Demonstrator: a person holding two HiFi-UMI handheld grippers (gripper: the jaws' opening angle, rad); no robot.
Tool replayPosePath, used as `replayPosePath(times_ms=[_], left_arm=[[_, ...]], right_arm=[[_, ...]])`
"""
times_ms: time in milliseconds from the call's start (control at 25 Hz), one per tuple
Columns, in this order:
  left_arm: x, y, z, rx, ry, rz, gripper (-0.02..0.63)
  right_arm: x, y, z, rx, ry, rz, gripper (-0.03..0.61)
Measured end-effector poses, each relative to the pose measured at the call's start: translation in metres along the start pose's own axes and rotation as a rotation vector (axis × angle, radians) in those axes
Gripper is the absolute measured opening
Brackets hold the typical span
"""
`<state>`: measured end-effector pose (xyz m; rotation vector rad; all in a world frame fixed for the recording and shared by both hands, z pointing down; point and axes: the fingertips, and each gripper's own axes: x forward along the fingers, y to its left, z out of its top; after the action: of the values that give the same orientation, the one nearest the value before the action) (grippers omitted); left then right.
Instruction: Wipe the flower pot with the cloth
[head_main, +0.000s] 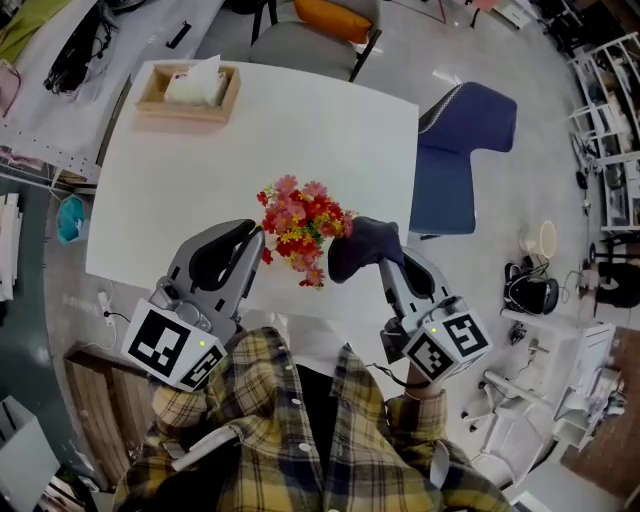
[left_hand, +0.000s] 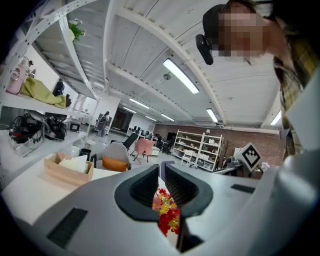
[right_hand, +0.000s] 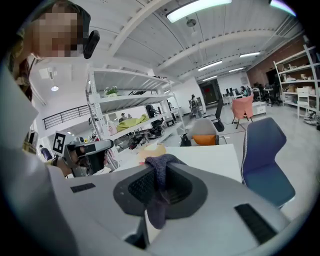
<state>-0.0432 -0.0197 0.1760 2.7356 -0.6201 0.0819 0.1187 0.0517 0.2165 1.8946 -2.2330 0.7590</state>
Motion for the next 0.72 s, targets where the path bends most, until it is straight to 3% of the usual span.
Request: replayPosePath(times_ms=[560,720], left_arm=[[0.0,0.01,-0.084,-0.049,0.113,-0.058,0.227],[-0.002,0.009,-0.107,-0.023,0.153,-0.075,0.27]], right_arm=[[0.033,-0.026,-0.064,0.121,0.112,-0.01,0.011],[0.044,-0.03,-0.08,0.153,0.134,0.0,0.011]])
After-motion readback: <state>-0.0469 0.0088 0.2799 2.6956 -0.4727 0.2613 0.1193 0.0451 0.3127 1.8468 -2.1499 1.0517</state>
